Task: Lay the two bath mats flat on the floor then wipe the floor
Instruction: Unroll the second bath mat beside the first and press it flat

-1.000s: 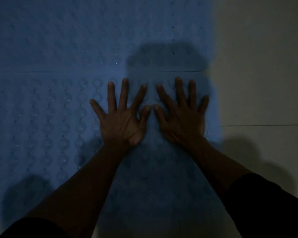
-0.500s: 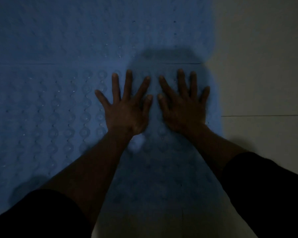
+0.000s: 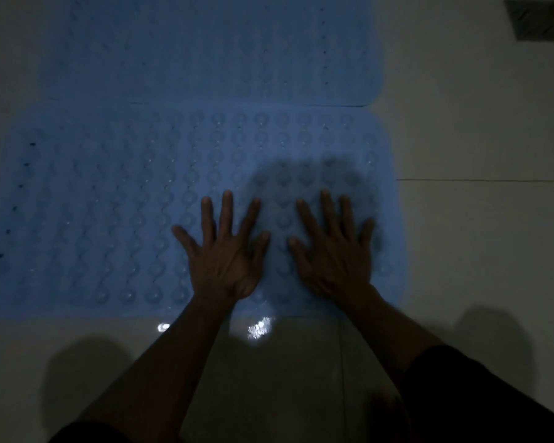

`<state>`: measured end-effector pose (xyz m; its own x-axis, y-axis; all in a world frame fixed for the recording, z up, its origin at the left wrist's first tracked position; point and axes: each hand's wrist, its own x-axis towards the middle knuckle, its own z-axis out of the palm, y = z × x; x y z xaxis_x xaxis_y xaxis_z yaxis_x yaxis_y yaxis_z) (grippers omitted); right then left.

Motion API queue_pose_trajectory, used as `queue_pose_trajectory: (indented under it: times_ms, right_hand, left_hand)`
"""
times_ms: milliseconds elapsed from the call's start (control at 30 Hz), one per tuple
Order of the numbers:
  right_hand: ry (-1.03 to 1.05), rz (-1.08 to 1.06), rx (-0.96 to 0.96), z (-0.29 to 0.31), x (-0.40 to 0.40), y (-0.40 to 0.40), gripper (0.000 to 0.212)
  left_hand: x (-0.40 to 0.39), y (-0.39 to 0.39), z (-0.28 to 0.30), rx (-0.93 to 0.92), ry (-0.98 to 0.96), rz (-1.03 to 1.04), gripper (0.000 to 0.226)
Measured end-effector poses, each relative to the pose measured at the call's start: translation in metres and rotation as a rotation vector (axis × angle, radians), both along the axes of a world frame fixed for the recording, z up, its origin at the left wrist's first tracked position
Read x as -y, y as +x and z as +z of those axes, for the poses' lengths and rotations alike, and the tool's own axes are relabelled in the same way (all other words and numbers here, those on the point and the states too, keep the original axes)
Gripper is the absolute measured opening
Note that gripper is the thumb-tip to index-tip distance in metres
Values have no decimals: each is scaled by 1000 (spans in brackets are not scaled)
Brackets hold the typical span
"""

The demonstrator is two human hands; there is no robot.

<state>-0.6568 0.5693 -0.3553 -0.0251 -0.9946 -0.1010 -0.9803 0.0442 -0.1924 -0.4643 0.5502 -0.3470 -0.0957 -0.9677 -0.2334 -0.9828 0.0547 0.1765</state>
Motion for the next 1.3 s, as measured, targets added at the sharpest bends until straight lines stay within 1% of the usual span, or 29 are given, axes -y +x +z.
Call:
queue_pose_trajectory:
  times_ms: [133,300,400,667,833,1067,1133,1200,1300]
  right_hand:
    - [14,39,-25,-1,-9,-5,70]
    - [1,18,-31,-1,-11,-2,69]
    - [12,26,-32,-2,-10,-3,69]
    - [31,26,-27,0,-9,-3,70]
    - [93,29,7,8,-8,-2,70]
    - [366,20,77,32,7,1,72]
    - [410,-1,78,40,14,5,71]
    - [386,-9,46,47,21,11,66]
    - [203,-1,-11,56,37,21,55]
  left_hand:
    - [-10,2,-1,9,14,35,61]
    - [-12,-2,-2,10,-9,59,58]
    - [-12,-2,-5,21,-37,54,57]
    - [-12,-2,-4,40,-40,37,56]
    - [-8,1,10,-10,78,38,54]
    - [2,3,25,-14,266,9,61]
    - [8,7,33,-20,309,-5,63]
    - [12,10,39,-40,297,3,65]
    - [20,11,47,-90,148,33,63]
